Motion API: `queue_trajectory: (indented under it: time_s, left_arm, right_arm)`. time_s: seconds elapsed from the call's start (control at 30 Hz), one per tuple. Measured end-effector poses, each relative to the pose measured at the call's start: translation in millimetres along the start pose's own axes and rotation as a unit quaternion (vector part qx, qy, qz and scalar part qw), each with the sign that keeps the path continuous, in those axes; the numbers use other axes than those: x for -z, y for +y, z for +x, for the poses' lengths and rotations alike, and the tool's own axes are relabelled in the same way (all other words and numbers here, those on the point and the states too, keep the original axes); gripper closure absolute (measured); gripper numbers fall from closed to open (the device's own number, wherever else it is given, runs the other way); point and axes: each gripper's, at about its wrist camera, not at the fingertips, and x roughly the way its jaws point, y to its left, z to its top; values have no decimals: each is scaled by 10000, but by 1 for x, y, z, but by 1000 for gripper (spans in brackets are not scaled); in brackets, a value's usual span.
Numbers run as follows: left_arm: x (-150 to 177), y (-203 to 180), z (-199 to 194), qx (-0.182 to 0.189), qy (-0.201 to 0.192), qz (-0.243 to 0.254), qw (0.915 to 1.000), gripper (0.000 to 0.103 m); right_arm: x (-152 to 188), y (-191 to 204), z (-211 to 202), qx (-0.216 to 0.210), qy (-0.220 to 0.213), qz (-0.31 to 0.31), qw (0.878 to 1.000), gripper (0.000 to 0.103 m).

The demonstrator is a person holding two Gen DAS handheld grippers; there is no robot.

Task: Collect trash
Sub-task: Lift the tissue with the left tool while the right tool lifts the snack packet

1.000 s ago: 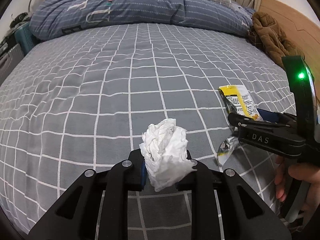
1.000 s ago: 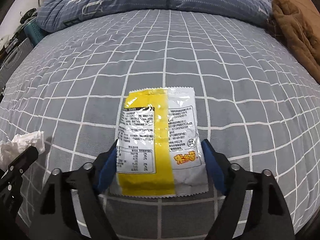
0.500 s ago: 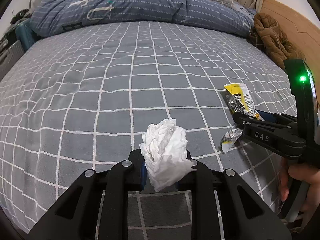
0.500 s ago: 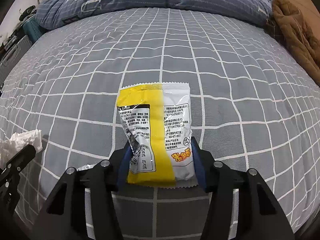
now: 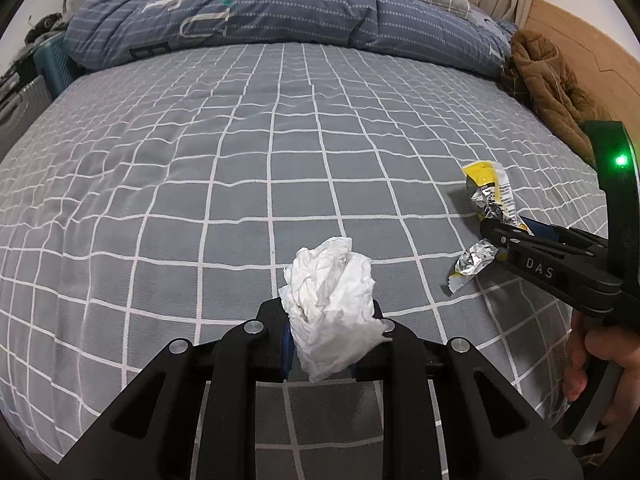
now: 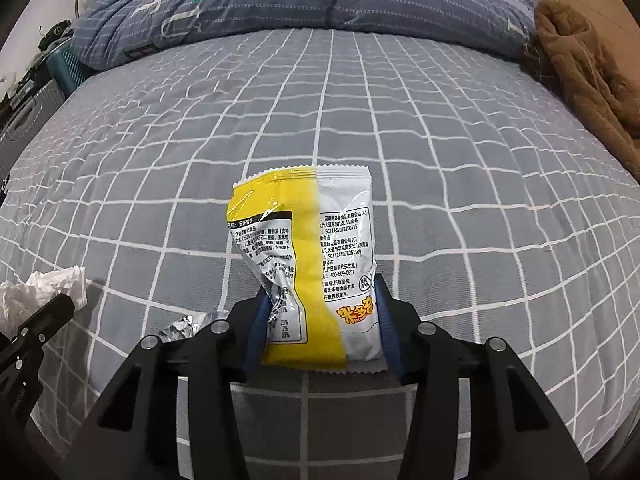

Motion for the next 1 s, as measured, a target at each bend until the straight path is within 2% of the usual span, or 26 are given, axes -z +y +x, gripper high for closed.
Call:
queue_trajectory:
  time_s: [0.4, 1.0]
  left_arm:
    - [-4, 0, -22, -30, -111, -24, 9999, 84]
    - [20, -5, -53, 82, -191, -144, 9997, 85]
  right_arm:
    - [-3, 6, -42, -12, -347, -60, 9994, 58]
    - [37, 21, -100, -50, -699, -124, 9975, 58]
